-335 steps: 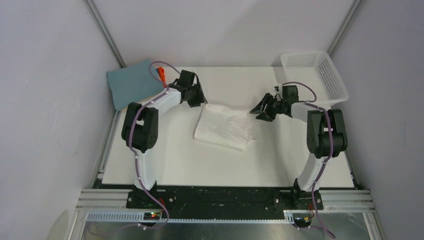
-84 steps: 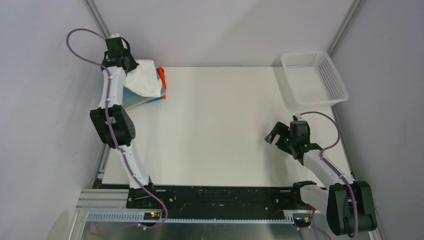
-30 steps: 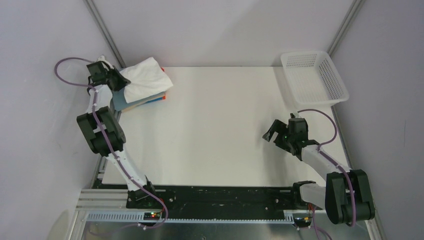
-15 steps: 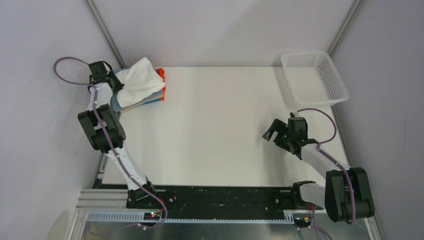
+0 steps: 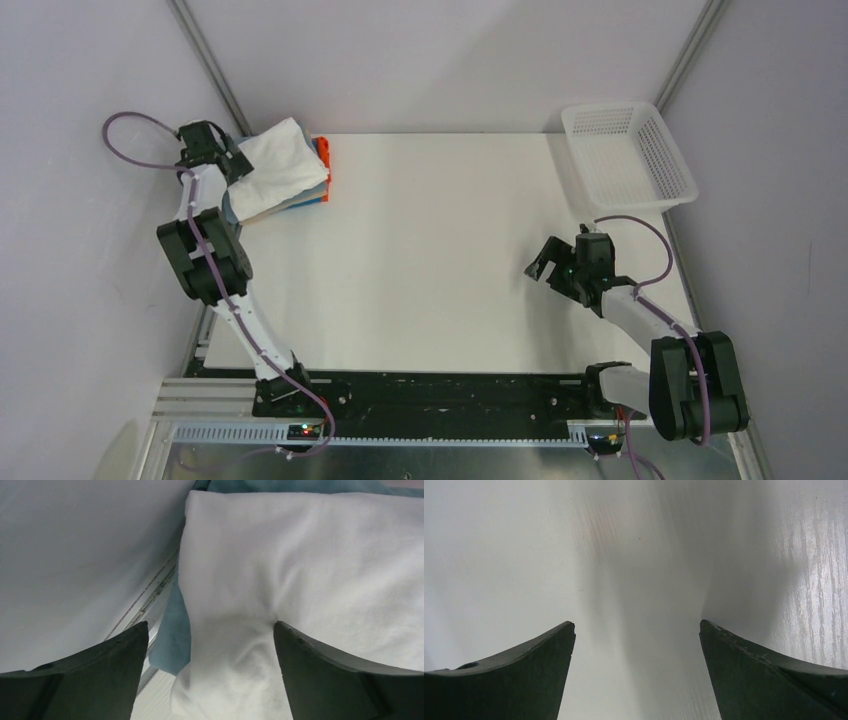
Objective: Fold and stack the t-shirts
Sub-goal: Put the neatly folded tshirt into the corner of the board with the left arm, then reset both arms
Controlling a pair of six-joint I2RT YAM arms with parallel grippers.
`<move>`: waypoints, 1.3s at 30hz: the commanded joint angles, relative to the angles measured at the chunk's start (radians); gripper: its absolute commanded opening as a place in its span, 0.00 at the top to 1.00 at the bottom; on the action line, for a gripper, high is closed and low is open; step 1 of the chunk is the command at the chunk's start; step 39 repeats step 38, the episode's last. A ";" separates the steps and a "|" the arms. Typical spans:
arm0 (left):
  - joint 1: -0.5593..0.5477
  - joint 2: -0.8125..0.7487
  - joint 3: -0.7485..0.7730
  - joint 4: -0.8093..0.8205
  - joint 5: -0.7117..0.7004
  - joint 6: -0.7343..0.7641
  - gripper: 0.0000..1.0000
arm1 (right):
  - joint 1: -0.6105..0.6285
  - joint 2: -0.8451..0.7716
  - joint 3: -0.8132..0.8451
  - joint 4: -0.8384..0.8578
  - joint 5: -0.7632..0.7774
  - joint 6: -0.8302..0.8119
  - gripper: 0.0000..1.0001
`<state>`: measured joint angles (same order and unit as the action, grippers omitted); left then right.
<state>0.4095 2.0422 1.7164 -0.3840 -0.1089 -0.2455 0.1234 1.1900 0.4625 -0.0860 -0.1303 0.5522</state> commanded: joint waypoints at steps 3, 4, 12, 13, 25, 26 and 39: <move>-0.099 -0.209 -0.083 0.032 -0.243 -0.053 0.01 | 0.016 -0.026 0.012 -0.044 0.012 -0.010 0.00; -0.128 -0.256 -0.098 0.033 -0.279 -0.060 0.00 | 0.022 -0.031 0.012 -0.052 0.021 -0.013 0.01; -0.224 -0.580 -0.430 0.066 -0.161 -0.241 0.00 | 0.100 -0.187 0.002 -0.110 0.104 -0.016 0.01; -0.238 -0.656 -0.513 0.079 -0.157 -0.265 0.00 | 0.116 -0.227 0.001 -0.131 0.114 -0.015 0.01; -0.811 -1.453 -1.196 0.202 0.063 -0.324 0.00 | 0.138 -0.876 -0.105 -0.402 0.254 0.025 0.01; -0.835 -1.486 -1.224 0.203 0.068 -0.343 0.00 | 0.139 -0.931 -0.118 -0.404 0.260 0.038 0.01; -0.911 -1.680 -1.377 0.136 -0.006 -0.412 0.00 | 0.139 -0.993 -0.134 -0.392 0.275 0.039 0.01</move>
